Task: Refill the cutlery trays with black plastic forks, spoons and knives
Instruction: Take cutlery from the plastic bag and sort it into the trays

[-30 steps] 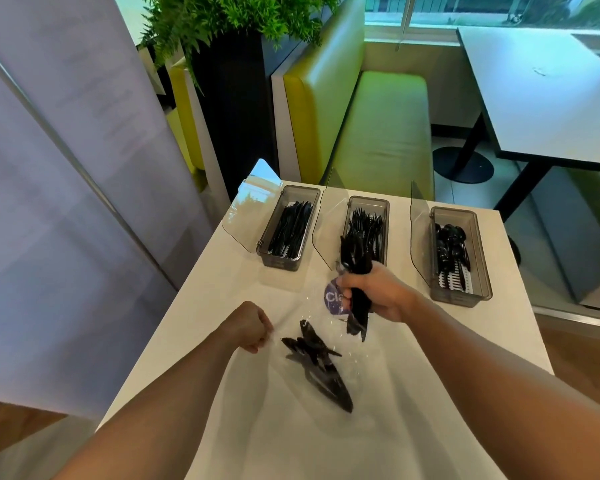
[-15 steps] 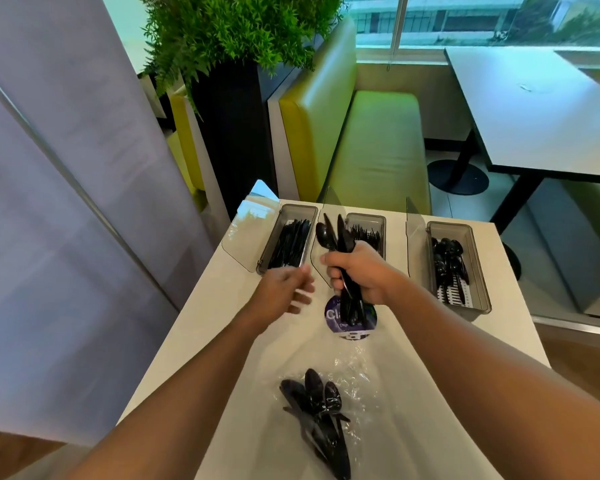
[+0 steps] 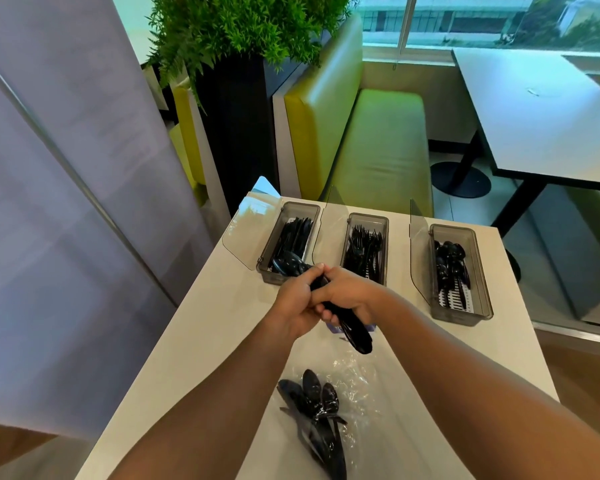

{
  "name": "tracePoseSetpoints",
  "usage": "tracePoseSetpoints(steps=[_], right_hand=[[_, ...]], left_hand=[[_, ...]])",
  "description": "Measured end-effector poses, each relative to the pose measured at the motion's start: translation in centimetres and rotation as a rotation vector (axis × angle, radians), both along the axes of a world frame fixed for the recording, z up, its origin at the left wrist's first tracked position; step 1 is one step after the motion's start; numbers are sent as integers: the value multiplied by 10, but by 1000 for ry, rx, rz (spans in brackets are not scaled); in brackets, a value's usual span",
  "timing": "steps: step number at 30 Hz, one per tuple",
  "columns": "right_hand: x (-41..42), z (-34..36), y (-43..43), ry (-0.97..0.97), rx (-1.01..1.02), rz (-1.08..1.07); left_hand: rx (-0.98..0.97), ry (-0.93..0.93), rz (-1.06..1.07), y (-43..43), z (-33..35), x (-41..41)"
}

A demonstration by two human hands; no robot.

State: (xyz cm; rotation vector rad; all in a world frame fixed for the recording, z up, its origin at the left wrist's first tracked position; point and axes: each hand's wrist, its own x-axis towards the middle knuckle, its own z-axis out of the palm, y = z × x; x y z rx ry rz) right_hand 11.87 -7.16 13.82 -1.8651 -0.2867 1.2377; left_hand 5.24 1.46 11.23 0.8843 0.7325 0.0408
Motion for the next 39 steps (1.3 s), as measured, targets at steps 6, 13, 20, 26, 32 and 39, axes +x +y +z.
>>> tracePoseSetpoints(steps=[6, 13, 20, 26, 32, 39], right_hand=[[1, 4, -4, 159, 64, -7], [4, 6, -11, 301, 169, -2], [13, -3, -23, 372, 246, -39], [16, -8, -22, 255, 325, -137], [20, -5, -25, 133, 301, -94], [28, -7, -31, 162, 278, -93]], left_hand=[[1, -53, 126, 8, -4, 3], [-94, -120, 374, 11, -1, 8], [-115, -194, 627, 36, -4, 12], [-142, -184, 746, 56, -2, 10], [-256, -208, 792, 68, -10, 8], [-293, -237, 792, 73, -11, 10]])
